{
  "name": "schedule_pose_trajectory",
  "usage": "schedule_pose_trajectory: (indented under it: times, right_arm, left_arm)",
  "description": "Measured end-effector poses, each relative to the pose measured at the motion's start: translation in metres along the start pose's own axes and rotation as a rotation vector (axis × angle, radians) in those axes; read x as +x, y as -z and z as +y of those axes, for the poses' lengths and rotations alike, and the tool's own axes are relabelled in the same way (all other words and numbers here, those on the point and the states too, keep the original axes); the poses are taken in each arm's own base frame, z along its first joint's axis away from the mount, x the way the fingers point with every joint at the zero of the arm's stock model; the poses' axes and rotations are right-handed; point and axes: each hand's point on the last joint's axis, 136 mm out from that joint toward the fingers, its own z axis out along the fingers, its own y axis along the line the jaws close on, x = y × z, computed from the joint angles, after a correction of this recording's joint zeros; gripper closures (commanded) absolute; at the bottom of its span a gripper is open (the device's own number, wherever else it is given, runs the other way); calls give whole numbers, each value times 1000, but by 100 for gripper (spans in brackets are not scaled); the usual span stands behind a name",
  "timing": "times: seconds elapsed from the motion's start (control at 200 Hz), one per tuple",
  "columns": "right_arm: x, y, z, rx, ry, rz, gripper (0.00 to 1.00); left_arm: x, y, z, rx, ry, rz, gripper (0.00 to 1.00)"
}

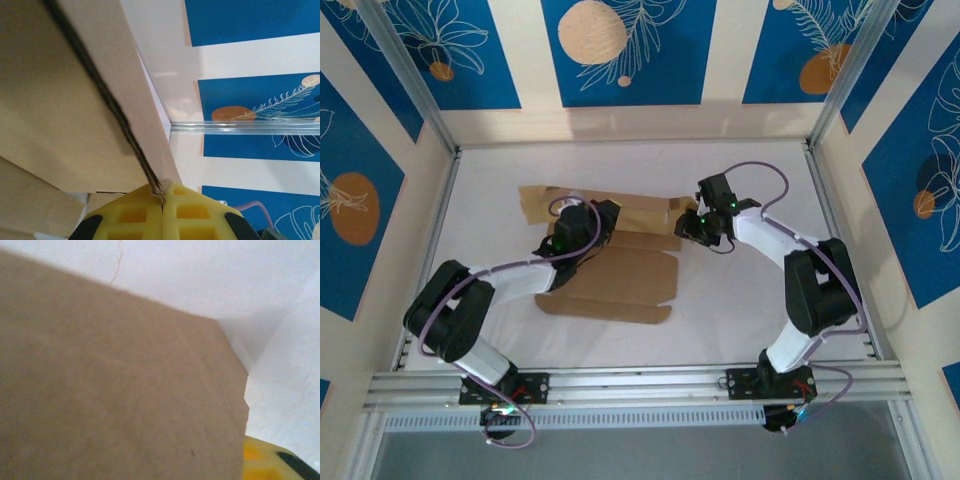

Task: Fold the paper box

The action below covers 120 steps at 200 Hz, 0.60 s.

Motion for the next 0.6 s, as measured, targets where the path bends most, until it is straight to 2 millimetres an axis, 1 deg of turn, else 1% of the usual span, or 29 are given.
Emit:
schedule_pose_trajectory:
  times: [0.215,0.32,0.42,0.52,0.6]
  right_arm:
    - [-25,-15,-16,35,-24,6,49]
    - [-43,-15,-17,14,-47,-6,48]
    - [-66,-10,-10,-30,-55,-34,49]
    - [-91,-5,5,-84,-48,-62,49]
    - [-110,-6,19,-124,-36,-76,49]
  left_arm:
    - [0,3,-3,36,-7,-17,100]
    - [1,4,-6,57,-6,-20,100]
    - [-2,3,-10,75,-12,-38,100]
    - [-5,-1,-13,85,-27,-58,100]
    - [-7,-7,-19,100,-28,-67,100]
